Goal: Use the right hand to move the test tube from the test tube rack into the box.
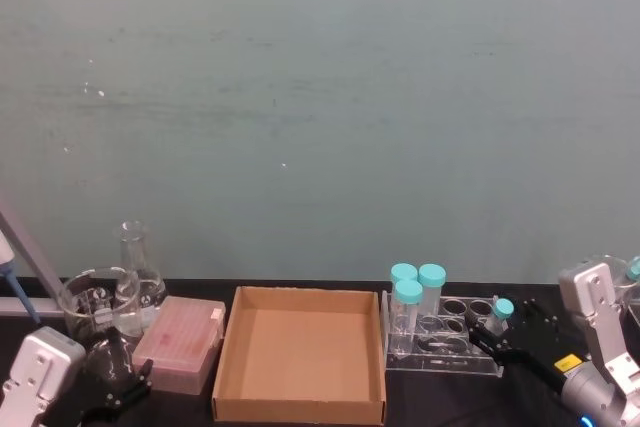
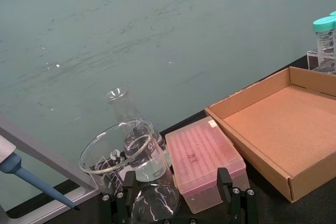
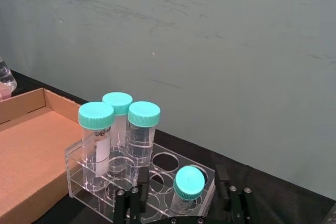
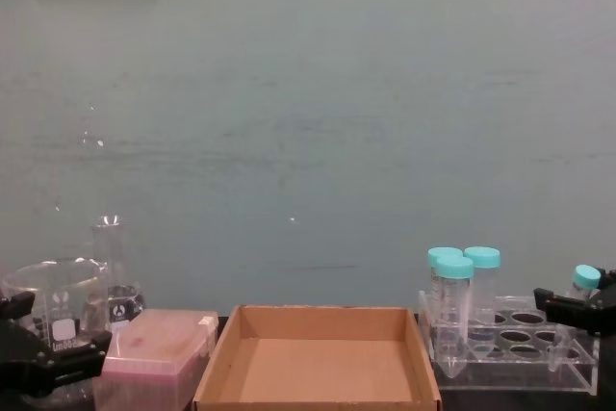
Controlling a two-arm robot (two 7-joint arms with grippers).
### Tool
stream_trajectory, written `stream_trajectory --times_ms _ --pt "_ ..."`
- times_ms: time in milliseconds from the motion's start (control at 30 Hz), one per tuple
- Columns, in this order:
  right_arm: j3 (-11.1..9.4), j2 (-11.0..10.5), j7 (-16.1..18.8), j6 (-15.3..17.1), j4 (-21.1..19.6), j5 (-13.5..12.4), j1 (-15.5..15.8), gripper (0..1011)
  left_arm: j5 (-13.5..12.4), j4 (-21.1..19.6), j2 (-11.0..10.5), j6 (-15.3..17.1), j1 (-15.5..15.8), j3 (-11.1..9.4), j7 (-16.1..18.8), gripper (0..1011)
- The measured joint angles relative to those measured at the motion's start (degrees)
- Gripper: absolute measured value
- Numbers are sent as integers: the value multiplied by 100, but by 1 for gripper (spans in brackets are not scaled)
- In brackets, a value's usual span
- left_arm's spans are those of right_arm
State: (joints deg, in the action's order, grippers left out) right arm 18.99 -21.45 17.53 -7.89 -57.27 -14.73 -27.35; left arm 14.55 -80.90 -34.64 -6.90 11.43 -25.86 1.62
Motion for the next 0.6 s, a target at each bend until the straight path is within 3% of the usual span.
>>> stream_trajectory --times_ms 133,200,333,600 --pt "2 -1 -4 1 -2 -1 0 735 0 0 0 0 0 0 0 1000" --pt "4 -2 -8 2 -2 -2 0 624 0 0 0 0 0 0 0 1000" --pt "4 -3 -10 4 -2 -2 0 536 0 0 0 0 0 0 0 1000" --pt "4 -3 -14 9 -2 -5 0 234 0 0 0 0 0 0 0 1000"
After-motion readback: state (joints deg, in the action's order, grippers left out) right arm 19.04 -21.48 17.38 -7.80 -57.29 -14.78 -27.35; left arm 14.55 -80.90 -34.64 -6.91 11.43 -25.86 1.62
